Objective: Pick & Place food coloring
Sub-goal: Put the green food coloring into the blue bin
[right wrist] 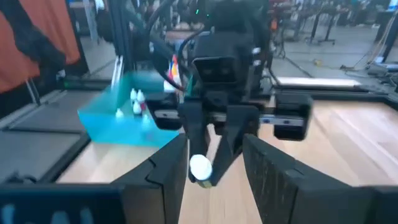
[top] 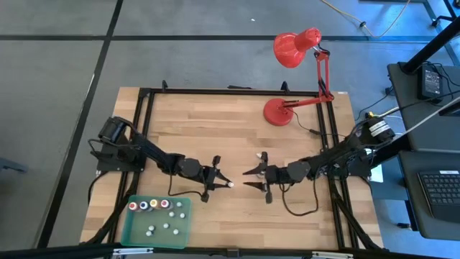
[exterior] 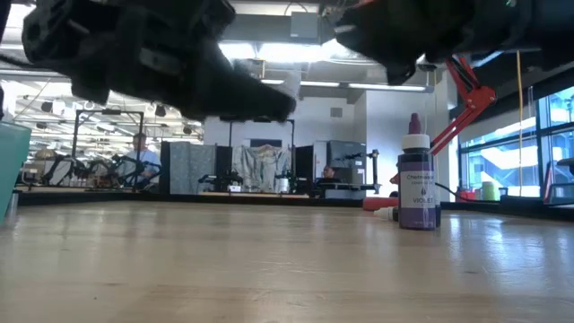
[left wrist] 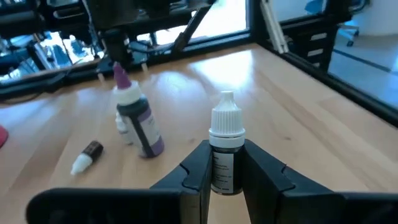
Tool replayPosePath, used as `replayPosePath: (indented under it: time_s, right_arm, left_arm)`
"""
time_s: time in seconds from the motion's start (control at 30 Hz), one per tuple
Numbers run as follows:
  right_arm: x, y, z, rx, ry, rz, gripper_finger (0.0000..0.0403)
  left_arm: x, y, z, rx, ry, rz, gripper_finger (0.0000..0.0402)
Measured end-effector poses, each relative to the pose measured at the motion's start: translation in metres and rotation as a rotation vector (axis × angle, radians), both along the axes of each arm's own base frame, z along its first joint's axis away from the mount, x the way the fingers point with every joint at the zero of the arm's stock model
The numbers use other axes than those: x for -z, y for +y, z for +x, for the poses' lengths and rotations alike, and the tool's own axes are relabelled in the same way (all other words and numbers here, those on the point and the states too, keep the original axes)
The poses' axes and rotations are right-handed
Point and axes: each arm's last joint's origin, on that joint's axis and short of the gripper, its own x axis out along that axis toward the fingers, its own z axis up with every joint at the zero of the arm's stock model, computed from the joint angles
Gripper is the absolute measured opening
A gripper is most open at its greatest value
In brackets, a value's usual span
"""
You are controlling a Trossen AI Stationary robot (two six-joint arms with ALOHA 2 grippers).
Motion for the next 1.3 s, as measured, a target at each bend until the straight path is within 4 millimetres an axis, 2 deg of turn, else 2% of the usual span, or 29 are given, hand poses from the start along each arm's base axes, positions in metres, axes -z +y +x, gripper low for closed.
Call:
replayPosePath:
  time_s: [0.1, 0.27, 0.77, 0.9, 1.13, 1.3]
  right_arm:
    - [0.005, 0.001, 0.011, -0.015, 0.019, -0.001, 0.0157]
    - [-0.001, 0.001, 0.025, 0.008, -0.002, 0.030, 0.0157]
    - [0.000, 0.003, 0.027, -0.025, 0.002, 0.000, 0.0159]
    - [0.000, 0.002, 0.027, -0.014, 0.004, 0.003, 0.0187]
    - [0.000, 0.002, 0.027, -0.019, 0.002, -0.021, 0.0269]
    - [0.003, 0.002, 0.027, -0.018, 0.029, -0.014, 0.0293]
  left_arm:
    - [0.007, 0.004, 0.003, -0.021, 0.003, -0.023, 0.0066]
    - [0.006, 0.006, 0.005, -0.032, -0.026, -0.048, 0.0066]
    - [0.002, 0.005, 0.005, -0.027, -0.058, -0.052, 0.0066]
    - [0.002, 0.005, 0.005, -0.027, -0.058, -0.052, 0.0070]
    - [0.002, 0.005, 0.005, -0.029, -0.067, -0.060, 0.0078]
    - [-0.002, 0.005, 0.006, -0.028, -0.102, -0.076, 0.0079]
